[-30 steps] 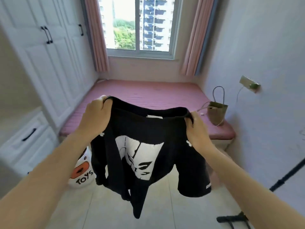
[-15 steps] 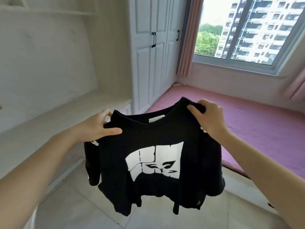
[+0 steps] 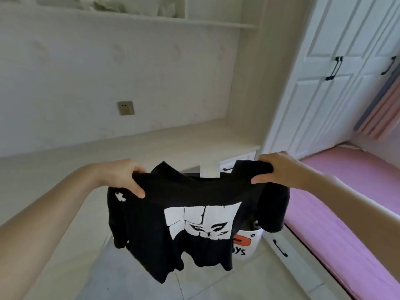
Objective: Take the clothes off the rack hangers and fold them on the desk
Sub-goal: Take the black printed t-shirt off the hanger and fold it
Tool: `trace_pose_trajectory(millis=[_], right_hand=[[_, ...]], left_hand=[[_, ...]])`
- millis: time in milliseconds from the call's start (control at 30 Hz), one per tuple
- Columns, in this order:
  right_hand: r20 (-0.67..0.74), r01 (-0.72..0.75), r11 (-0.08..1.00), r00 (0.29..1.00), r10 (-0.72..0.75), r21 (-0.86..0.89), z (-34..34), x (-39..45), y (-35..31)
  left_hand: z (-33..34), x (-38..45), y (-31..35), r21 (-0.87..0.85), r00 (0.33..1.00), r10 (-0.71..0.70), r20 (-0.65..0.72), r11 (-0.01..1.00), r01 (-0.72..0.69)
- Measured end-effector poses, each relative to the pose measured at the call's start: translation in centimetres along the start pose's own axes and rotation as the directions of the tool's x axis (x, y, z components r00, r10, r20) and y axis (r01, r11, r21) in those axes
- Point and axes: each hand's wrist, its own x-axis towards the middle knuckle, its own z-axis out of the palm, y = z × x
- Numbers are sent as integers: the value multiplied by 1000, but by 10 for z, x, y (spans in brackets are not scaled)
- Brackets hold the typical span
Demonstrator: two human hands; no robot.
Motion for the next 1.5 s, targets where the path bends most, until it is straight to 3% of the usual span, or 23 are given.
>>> trace_pose_trajectory(millis=[167, 267, 367, 433, 500, 667, 767, 833, 900, 933, 1000, 1067, 1167, 1333, 1500], right_hand=[[92, 185, 955, 982, -168, -230, 3, 67, -7], [-39, 152, 957, 985, -167, -245, 13, 92, -21], [-287, 118, 951, 936, -202, -285, 24, 103, -39], [-408, 152, 955, 879, -248, -254, 24, 111, -53], [-438, 159, 972, 872, -221, -174, 20, 120, -69], [-332, 80, 992, 937, -109, -99, 13, 141, -110], [-214, 83, 993, 975, -65, 80, 20, 156, -133], [-122, 101, 932, 991, -62, 347, 25, 163, -152], [-25, 24, 742, 1000, -11, 670, 28, 160, -165], [7, 4, 641, 1000, -16, 767, 30, 161, -174], [-27, 52, 585, 998, -51, 810, 33, 164, -185], [-136, 158, 635, 987, -83, 756, 36, 174, -195], [-262, 279, 745, 954, -145, 606, 39, 192, -206], [-332, 381, 795, 912, -240, 472, 49, 233, -235], [-298, 395, 796, 912, -280, 458, 75, 302, -278]], left_hand=[[-3, -33, -22, -71, 982, -152, -112, 987, 145], [-5, -58, -37, -55, 962, -193, -194, 981, 185], [-10, -83, -52, -81, 882, -220, -416, 975, 205], [-14, -103, -57, -131, 786, -246, -567, 969, 209], [-18, -122, -60, -175, 667, -272, -694, 962, 210], [-19, -146, -73, -250, 417, -347, -840, 930, 270], [-12, -156, -82, -441, 280, -472, -836, 882, 168], [-5, -161, -83, -558, 182, -550, -815, 830, 6], [0, -159, -87, -570, 101, -562, -821, 815, -104], [2, -162, -90, -544, 36, -543, -839, 835, -83], [6, -165, -98, -474, -77, -470, -879, 880, 33], [7, -169, -109, -416, -156, -398, -904, 903, 110], [3, -172, -129, -351, -223, -305, -926, 912, 211], [-20, -168, -167, -348, -303, -261, -916, 894, 281], [-60, -146, -228, -395, -312, -306, -899, 875, 280]])
